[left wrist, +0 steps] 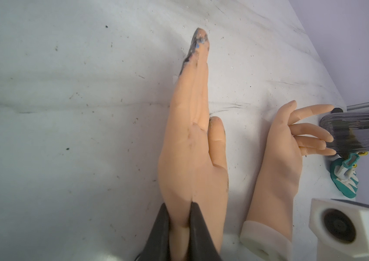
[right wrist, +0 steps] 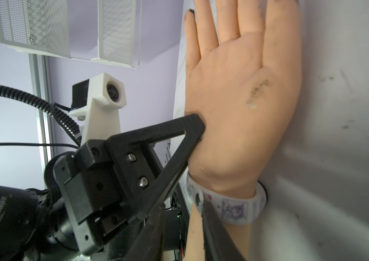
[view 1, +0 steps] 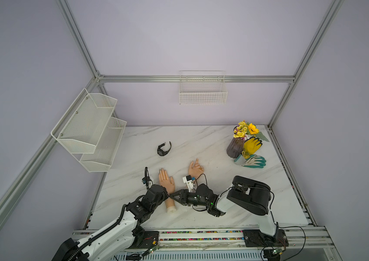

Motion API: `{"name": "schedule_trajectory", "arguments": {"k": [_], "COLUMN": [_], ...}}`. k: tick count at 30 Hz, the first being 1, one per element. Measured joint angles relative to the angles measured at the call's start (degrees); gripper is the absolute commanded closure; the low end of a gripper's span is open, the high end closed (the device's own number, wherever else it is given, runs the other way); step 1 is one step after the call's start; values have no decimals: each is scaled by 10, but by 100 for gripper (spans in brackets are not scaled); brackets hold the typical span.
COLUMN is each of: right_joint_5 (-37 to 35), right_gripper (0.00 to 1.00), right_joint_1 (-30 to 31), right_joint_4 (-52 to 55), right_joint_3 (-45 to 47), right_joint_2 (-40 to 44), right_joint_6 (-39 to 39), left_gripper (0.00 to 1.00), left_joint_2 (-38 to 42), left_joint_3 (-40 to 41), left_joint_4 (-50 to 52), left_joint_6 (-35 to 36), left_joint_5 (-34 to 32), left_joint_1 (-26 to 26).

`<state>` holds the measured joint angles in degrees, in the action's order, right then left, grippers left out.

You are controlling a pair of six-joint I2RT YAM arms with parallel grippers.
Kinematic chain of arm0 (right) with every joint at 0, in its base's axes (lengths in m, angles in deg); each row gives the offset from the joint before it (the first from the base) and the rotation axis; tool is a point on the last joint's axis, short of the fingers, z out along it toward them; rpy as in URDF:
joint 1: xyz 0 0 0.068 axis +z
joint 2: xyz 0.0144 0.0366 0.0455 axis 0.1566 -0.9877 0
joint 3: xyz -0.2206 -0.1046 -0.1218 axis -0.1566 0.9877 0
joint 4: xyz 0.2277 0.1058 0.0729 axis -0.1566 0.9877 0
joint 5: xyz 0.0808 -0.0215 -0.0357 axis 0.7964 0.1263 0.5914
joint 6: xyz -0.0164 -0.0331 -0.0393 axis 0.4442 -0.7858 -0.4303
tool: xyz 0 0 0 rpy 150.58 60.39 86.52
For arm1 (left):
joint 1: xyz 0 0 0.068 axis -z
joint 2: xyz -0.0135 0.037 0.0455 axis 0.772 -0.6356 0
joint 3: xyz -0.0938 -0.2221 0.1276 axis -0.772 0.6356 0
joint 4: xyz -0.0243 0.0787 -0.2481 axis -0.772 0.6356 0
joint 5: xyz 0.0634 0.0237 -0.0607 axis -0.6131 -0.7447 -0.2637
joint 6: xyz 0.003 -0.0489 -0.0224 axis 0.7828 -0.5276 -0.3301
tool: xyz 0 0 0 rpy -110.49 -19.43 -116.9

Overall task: Take off the watch
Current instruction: Untie the watch from the hand.

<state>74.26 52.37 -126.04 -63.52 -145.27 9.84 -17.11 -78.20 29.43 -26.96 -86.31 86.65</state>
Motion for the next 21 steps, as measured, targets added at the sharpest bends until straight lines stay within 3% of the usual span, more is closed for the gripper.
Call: {"name": "schedule_trajectory", "arguments": {"k": [21], "right_joint_5": [-10], "right_gripper": [98], "right_joint_1": [-5], "right_joint_4": [-3], "right_joint_3": [-3], "right_joint_2": [-17], "right_joint_6": [19], "left_gripper": [100], "left_joint_2": [2], "left_joint_3": [12], "left_joint_4": [-47], "left_joint_6": [47], "left_joint_5": [-40], "left_joint_1": [38]}}
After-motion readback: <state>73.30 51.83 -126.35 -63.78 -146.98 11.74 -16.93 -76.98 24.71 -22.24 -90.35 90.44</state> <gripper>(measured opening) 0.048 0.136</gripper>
